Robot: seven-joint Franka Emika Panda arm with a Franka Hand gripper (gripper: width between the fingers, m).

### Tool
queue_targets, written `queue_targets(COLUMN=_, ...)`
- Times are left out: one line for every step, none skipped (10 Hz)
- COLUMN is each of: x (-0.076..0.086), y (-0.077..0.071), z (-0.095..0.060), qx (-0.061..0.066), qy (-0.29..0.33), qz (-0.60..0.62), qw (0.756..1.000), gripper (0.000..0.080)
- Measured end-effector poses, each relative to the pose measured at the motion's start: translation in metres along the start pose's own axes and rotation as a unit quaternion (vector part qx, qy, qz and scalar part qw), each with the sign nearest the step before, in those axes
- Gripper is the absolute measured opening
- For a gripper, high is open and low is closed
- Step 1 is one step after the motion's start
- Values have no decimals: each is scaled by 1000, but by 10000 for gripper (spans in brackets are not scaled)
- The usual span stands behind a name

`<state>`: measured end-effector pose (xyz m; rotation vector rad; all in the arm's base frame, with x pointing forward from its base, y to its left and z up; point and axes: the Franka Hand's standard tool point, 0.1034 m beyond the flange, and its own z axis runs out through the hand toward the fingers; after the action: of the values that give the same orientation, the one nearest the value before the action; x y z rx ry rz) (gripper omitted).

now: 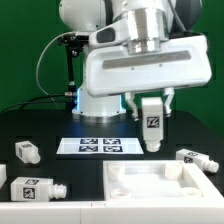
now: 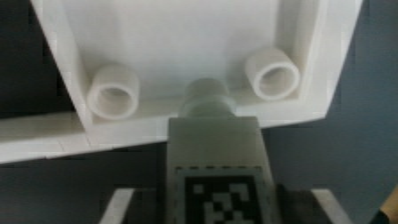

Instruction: Assemble one leg

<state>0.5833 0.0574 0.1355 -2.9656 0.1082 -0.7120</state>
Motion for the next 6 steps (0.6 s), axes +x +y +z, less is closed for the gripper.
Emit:
queue_targets(x=-2, y=1, z=1, qx=-1, qy=-1, qz=0, qw=1000, gripper=284)
queue_targets(x=-2, y=1, z=1, qx=-1, qy=-1, qz=0, qw=1000, gripper=284)
queue_targets(x=-2, y=1, z=1, qx=-1, qy=-1, qz=-1, qw=1000, gripper=284)
queue_targets(x=5, y=-4, z=3, qx=1, qy=-1, qz=-24, qw=1000, gripper=284)
queue_targets(x=21, y=-13, z=5, qx=6, qy=3, qz=-38, qw=999, gripper=284)
queue_targets(x=33, y=-24, z=7, qx=11, qy=8, qz=-42, qw=999, gripper=284)
